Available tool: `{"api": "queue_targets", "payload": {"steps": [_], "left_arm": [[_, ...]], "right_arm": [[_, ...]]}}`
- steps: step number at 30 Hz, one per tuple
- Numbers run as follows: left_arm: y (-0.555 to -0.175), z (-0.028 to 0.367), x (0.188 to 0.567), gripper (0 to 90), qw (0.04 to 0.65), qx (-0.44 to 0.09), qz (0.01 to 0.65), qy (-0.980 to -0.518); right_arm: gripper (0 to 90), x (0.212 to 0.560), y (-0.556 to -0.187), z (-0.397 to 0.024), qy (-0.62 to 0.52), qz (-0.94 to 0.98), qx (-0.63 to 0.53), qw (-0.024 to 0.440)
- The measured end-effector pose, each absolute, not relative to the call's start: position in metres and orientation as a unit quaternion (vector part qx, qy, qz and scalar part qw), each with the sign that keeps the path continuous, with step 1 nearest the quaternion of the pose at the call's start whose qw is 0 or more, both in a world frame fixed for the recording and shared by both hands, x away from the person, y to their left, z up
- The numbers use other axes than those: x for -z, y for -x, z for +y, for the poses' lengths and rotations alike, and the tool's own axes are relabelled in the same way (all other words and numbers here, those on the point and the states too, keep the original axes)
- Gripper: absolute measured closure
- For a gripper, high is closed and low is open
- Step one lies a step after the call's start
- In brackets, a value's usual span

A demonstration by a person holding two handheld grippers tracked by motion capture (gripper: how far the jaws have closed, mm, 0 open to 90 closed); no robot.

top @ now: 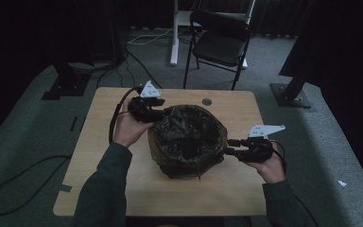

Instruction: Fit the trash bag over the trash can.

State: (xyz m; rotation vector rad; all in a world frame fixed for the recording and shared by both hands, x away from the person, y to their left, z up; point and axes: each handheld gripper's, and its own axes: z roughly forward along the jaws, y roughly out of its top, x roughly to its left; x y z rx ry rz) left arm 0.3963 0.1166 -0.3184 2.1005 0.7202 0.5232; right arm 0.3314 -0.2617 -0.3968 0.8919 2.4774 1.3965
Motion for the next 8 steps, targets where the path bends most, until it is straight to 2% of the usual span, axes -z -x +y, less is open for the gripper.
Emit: {"api": "queue_targets", "payload": {"steps": [8], "left_arm": [[-0.389, 0.146, 0.332, 54.4, 0.428, -0.216, 0.317, -0.818]], "right_arm": [[56.6, 0.397, -0.332, -0.265, -0.303, 0.825, -0.469, 0.083]]}}
